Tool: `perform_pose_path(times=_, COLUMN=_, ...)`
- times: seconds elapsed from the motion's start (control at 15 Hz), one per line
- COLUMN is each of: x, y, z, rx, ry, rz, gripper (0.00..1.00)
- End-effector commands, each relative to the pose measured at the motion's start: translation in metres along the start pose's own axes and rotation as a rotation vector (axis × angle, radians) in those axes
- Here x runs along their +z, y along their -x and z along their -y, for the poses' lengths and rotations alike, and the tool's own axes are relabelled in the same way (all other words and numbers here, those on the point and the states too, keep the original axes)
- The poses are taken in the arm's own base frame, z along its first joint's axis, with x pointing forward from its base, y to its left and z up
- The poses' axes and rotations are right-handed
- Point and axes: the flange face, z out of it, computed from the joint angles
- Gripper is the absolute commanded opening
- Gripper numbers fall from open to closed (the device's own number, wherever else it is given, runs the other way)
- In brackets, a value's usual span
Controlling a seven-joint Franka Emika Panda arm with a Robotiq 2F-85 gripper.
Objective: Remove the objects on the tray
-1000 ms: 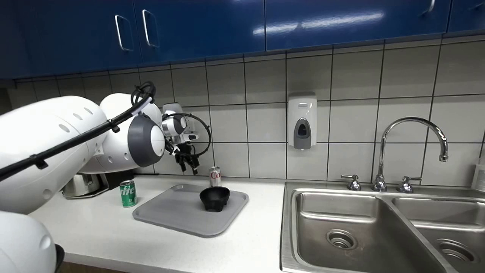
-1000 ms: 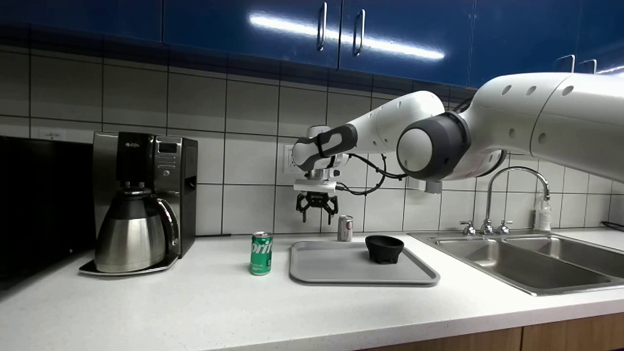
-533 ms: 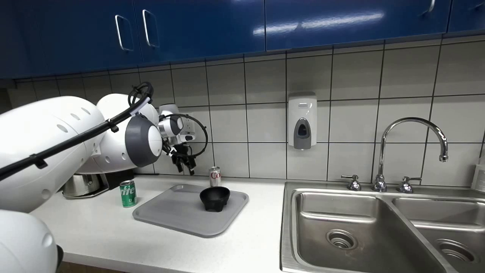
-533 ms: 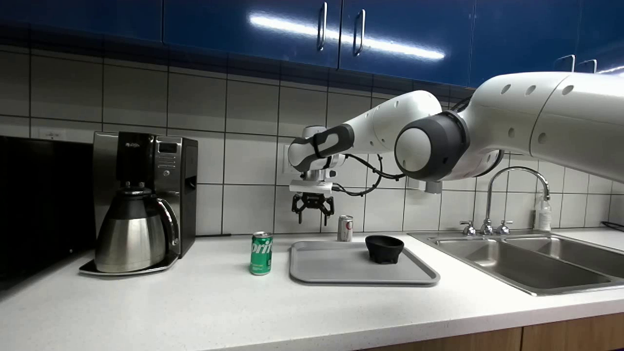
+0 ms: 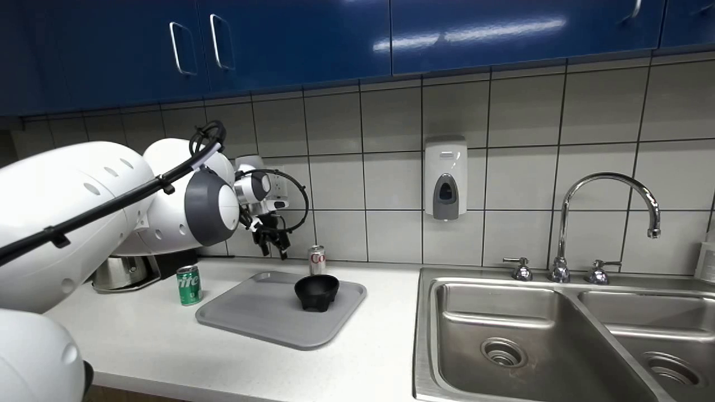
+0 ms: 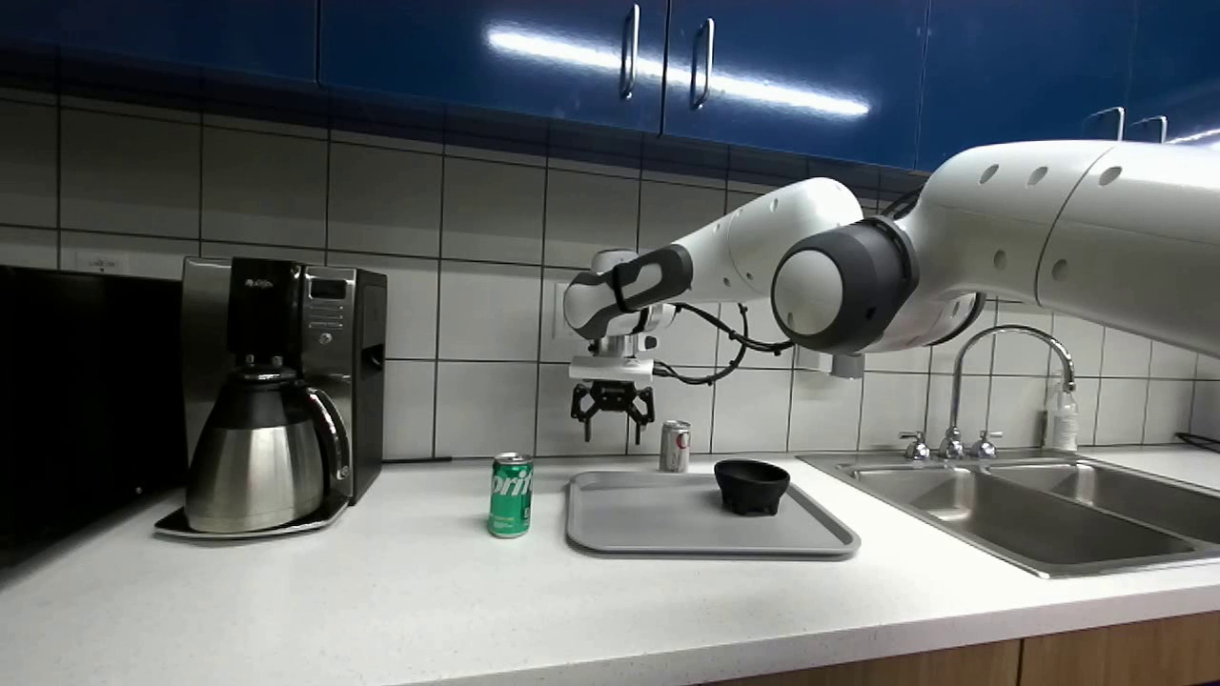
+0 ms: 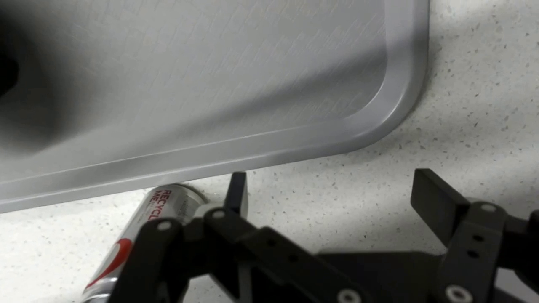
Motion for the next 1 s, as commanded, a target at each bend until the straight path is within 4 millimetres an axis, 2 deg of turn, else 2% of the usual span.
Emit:
perform_pose_path(times=0.0, x=-0.005, y=0.000, z=-0.002, rx=-0.053, ry=-0.014, rz=0.010, gripper=1.00)
perform_pose_path(times=0.6, x=-0.007, y=0.003, z=0.000, rx=-0.114, ry=-0.017, rz=-0.003, gripper=1.00)
perform_pose_path(times=0.93, x=-0.016, y=0.010, z=0.005, rx=-0.119, ry=-0.030, rz=-0.018, gripper=1.00)
